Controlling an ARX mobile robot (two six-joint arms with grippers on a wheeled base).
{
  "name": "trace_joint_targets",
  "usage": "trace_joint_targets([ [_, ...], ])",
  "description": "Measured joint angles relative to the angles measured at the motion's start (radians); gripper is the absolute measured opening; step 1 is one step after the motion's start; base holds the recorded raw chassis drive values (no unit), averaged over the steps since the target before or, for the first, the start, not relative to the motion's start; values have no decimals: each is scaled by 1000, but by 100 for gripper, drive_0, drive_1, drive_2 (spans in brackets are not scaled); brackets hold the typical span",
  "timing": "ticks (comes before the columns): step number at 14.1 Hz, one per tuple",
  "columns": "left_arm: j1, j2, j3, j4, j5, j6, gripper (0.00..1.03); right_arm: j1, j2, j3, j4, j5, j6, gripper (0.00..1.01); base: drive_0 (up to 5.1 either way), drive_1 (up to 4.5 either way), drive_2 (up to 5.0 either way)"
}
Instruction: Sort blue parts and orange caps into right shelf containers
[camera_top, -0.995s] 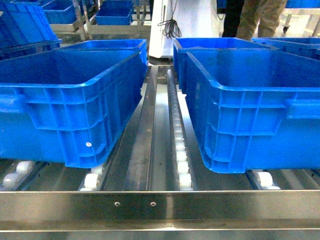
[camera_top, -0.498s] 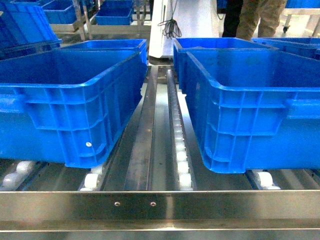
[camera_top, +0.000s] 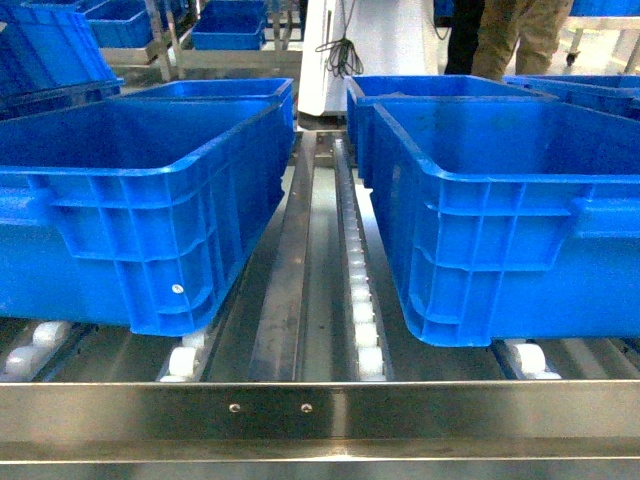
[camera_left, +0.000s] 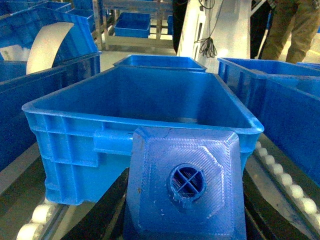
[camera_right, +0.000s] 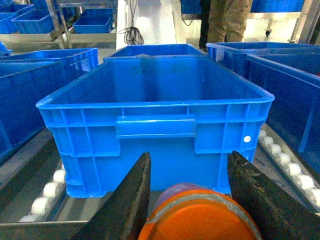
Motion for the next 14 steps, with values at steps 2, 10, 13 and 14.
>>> trace_joint_targets([
  [2, 0, 0, 0, 0, 0, 0, 45, 0, 0, 0, 0, 0, 0, 41, 0, 0, 0],
  [10, 0, 0, 0, 0, 0, 0, 45, -3, -17, 13, -77, -14, -19, 41, 0, 0, 0],
  [13, 0, 0, 0, 0, 0, 0, 45, -9, 23, 195, -393, -57, -126, 41, 0, 0, 0],
  [14, 0, 0, 0, 0, 0, 0, 45, -10, 76, 243, -366, -73, -125, 41, 0, 0, 0],
])
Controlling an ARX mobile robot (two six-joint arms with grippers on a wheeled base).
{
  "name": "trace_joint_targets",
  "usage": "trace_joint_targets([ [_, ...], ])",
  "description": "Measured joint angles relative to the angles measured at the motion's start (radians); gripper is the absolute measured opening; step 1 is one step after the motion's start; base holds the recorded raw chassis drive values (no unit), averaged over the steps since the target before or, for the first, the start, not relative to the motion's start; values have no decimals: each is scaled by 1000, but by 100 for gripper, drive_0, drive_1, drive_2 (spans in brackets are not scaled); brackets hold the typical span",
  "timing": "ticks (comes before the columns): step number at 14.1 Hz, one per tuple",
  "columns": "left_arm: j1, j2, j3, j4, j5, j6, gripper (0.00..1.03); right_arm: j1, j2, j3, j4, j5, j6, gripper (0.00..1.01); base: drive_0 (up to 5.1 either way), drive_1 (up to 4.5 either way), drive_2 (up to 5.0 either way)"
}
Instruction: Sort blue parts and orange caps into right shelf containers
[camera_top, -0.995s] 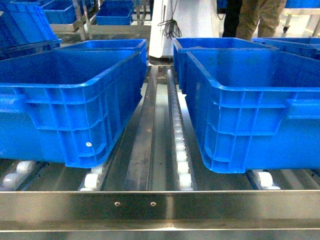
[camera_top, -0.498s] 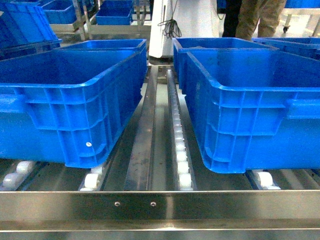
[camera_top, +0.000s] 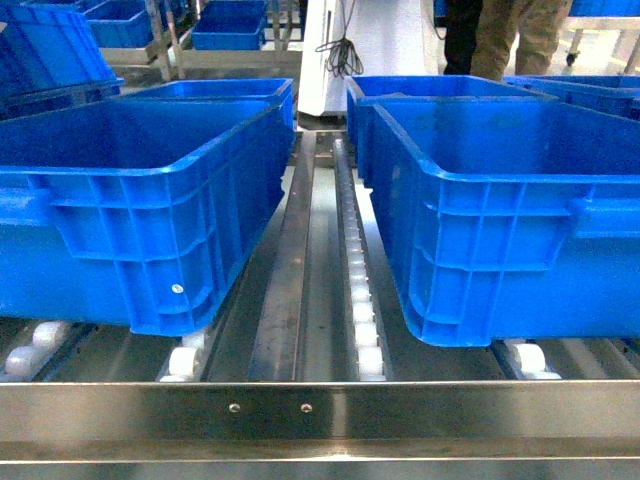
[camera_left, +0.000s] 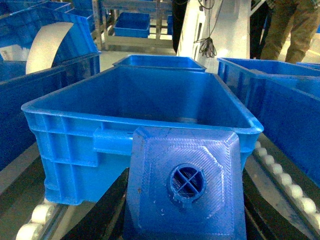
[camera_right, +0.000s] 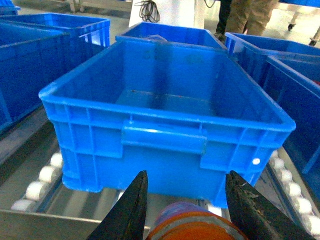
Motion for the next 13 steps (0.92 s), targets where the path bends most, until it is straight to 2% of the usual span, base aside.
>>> trace_joint_targets([
  [2, 0, 0, 0, 0, 0, 0, 45, -4, 183, 121, 94, -18, 20, 41, 0, 0, 0],
  [4, 0, 0, 0, 0, 0, 0, 45, 5, 402, 270, 222, -5, 23, 41, 0, 0, 0],
  [5, 0, 0, 0, 0, 0, 0, 45, 15, 507, 359, 216, -12, 35, 41, 0, 0, 0],
  [8, 0, 0, 0, 0, 0, 0, 45, 56, 818, 603, 204, 17, 45, 41, 0, 0, 0],
  [10, 0, 0, 0, 0, 0, 0, 45, 53, 990, 765, 154, 34, 56, 41, 0, 0, 0],
  [11, 0, 0, 0, 0, 0, 0, 45, 41, 1056, 813, 175, 30, 65, 49, 0, 0, 0],
  [13, 0, 0, 0, 0, 0, 0, 45, 1, 1072, 814, 209, -4, 105, 75, 0, 0, 0],
])
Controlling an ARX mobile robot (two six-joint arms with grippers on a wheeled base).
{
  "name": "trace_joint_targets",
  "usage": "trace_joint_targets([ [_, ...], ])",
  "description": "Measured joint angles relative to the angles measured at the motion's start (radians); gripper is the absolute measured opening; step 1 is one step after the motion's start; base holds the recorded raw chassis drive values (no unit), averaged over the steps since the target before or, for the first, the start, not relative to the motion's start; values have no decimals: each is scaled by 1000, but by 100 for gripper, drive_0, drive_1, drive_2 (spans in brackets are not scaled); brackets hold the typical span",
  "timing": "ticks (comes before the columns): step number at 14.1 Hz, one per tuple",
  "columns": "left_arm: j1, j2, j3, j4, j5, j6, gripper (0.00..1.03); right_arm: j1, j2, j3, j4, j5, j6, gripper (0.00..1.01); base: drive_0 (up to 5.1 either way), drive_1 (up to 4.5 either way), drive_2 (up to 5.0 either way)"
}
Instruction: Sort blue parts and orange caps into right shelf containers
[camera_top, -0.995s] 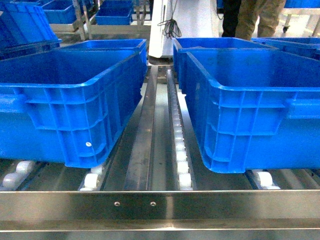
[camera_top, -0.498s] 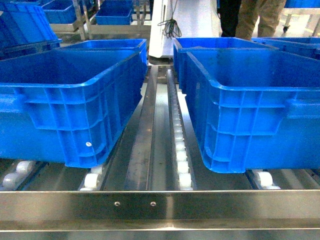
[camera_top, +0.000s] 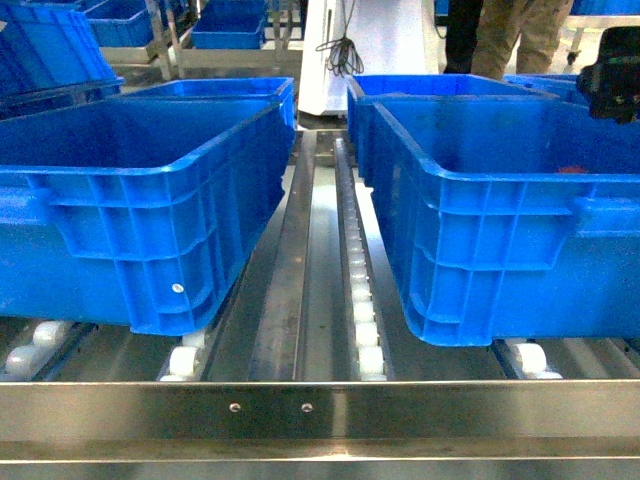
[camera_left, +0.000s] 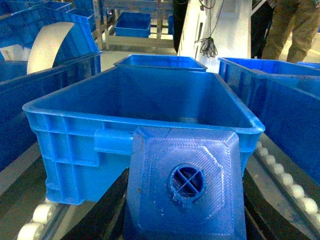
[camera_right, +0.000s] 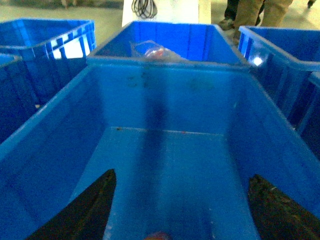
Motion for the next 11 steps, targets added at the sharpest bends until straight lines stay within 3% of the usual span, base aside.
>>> trace_joint_targets([
  [2, 0, 0, 0, 0, 0, 0, 45, -25, -155, -173, 141, -18, 5, 100, 0, 0, 0],
  [3, 0, 0, 0, 0, 0, 0, 45, -23, -281, -299, 203, -36, -13, 97, 0, 0, 0],
  [5, 0, 0, 0, -1, -1, 0, 45, -18, -576, -578, 180, -88, -30, 98, 0, 0, 0],
  [6, -59, -37, 56, -227, -176, 39, 45, -17, -676, -695, 167, -69, -41, 98, 0, 0, 0],
  [7, -99, -40, 126, -369, -325, 49, 45, -17, -721, -783, 213, -31, -80, 98, 0, 0, 0],
  [8, -103, 1, 204, -401, -398, 70, 45, -7, -742, -821, 207, -16, -99, 98, 0, 0, 0],
  [9, -85, 63, 281, -382, -390, 90, 45, 11, -752, -853, 212, 9, -114, 98, 0, 0, 0],
  [11, -43, 256, 446, -341, -283, 100, 45, 22, -785, -867, 206, 18, -116, 98, 0, 0, 0],
])
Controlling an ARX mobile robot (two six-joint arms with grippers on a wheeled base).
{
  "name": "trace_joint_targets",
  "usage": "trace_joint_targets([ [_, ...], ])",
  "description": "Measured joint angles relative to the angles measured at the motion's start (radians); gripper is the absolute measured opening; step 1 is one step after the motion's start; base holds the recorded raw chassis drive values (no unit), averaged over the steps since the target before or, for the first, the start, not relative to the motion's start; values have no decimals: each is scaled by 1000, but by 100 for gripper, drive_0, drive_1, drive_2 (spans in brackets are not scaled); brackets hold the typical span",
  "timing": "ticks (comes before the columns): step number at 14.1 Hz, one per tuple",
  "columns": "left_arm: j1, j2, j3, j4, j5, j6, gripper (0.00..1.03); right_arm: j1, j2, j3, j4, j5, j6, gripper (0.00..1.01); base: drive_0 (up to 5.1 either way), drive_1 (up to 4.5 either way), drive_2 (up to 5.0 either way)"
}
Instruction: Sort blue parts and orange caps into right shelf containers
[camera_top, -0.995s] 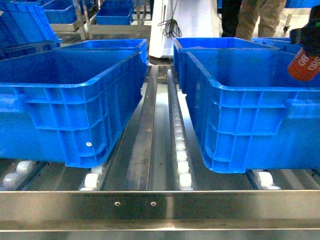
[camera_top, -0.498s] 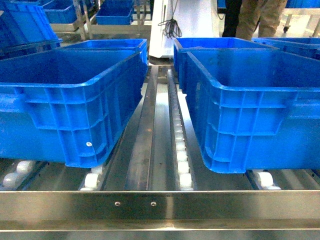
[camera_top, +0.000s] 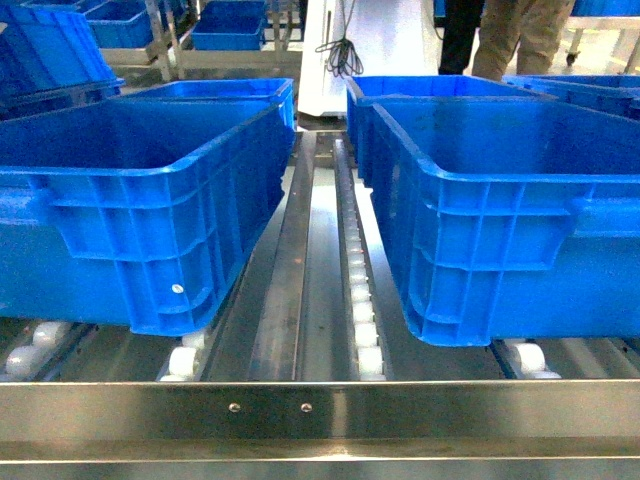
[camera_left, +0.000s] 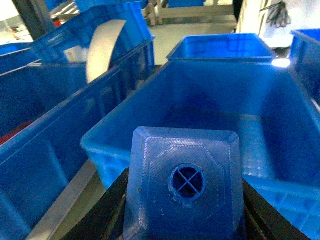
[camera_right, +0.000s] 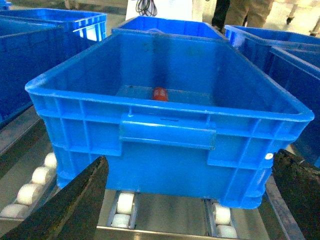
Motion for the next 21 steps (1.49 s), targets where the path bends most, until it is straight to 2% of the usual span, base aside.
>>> trace_joint_targets([
  [2, 21, 228, 180, 56, 103, -7, 45, -2, -14, 0, -14, 3, 5, 98, 0, 0, 0],
  [3, 27, 360, 299, 71, 150, -23, 45, -2, -20, 0, -14, 3, 8, 98, 0, 0, 0],
  [4, 23, 476, 396, 108, 161, -23, 51, -2, -20, 0, -15, 4, 8, 98, 0, 0, 0],
  [5, 27, 586, 494, 89, 140, -19, 64, 0, -21, 0, -26, 6, 11, 98, 0, 0, 0],
  [6, 27, 609, 479, 92, 144, -22, 77, 1, -29, -1, -28, 8, 15, 98, 0, 0, 0],
  [7, 25, 556, 397, 95, 161, -26, 88, 1, -36, -1, -23, 13, 19, 98, 0, 0, 0],
  [8, 25, 498, 338, 97, 170, -27, 95, 3, -37, -2, -16, 14, 20, 98, 0, 0, 0],
  [10, 24, 443, 294, 105, 166, -29, 99, 4, -34, -5, -13, 15, 21, 98, 0, 0, 0],
  [12, 23, 315, 206, 133, 156, -27, 98, 13, -27, -14, -8, 19, 23, 98, 0, 0, 0],
  [13, 20, 210, 143, 138, 145, -10, 98, 23, -21, -23, -5, 21, 26, 98, 0, 0, 0],
  [14, 22, 12, -26, 155, 153, -19, 97, 43, -17, -47, 45, 3, 37, 98, 0, 0, 0],
  [15, 43, -13, -112, 279, 263, -58, 79, 66, 29, -107, 244, 105, 95, 81, 0, 0, 0],
  [16, 43, -160, -302, 312, 283, -79, 26, -13, -195, -166, 90, 59, 130, 27, 0, 0, 0],
  [18, 43, -225, -374, 295, 282, -80, 1, -13, -300, -187, -5, 60, 134, 2, 0, 0, 0],
  [21, 43, -344, -442, 255, 283, -83, 2, -13, -459, -190, -145, 60, 136, 2, 0, 0, 0],
])
